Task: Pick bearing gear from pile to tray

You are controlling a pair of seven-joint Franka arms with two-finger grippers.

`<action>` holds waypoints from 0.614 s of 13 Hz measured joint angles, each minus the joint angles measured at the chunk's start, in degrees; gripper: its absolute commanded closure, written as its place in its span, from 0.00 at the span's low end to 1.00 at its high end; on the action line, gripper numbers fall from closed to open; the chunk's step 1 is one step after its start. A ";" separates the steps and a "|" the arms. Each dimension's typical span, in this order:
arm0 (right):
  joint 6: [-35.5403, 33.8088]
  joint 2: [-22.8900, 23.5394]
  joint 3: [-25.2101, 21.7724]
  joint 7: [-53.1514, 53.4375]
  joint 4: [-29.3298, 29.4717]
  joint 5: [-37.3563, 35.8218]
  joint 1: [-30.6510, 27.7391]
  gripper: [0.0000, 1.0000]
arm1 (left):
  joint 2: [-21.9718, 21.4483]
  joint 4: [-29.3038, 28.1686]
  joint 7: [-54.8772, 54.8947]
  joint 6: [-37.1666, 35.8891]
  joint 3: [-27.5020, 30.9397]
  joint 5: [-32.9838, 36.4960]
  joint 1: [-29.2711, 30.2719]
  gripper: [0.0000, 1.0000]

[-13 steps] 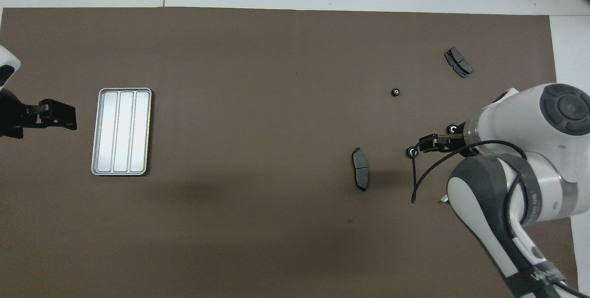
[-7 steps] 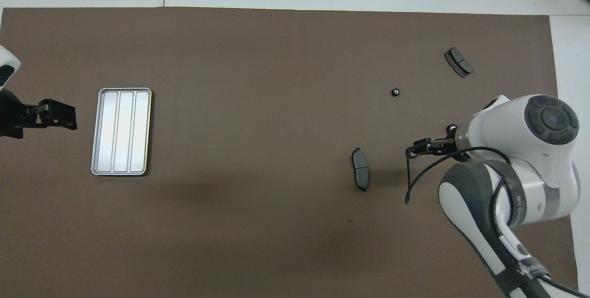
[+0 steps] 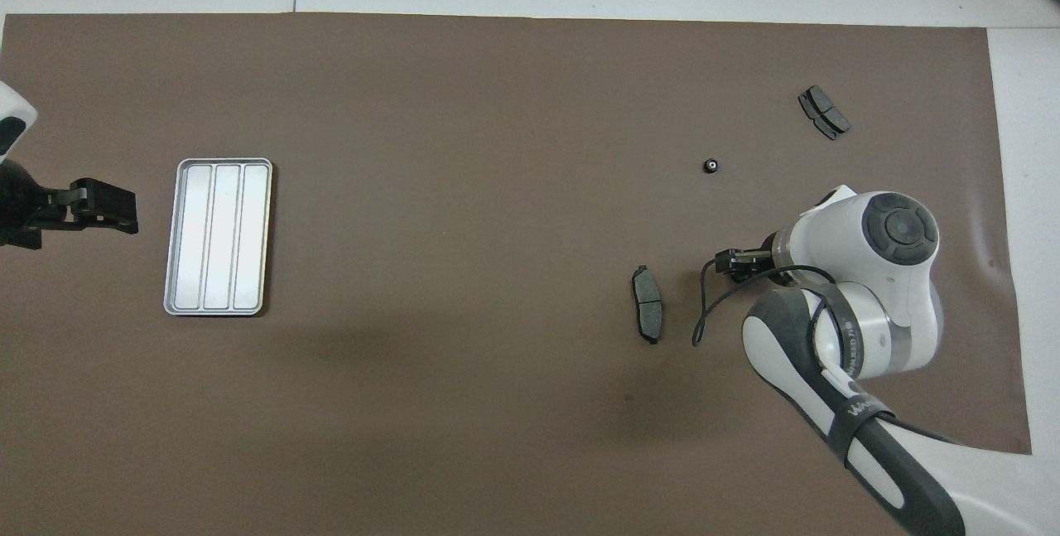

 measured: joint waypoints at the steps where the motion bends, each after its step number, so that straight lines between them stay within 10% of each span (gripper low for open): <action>1: 0.53 0.00 0.00 0.00 -0.31 0.00 0.05 0.30 | 0.00 0.00 0.00 0.00 0.00 0.00 0.00 0.00; 6: 1.33 0.00 0.02 0.00 -0.94 0.00 0.46 0.32 | 0.00 0.00 0.00 0.00 0.00 0.00 0.00 0.00; 8: 1.34 0.00 0.04 0.00 -1.05 0.00 0.62 0.52 | 0.00 0.00 0.00 0.00 0.00 0.00 0.00 0.00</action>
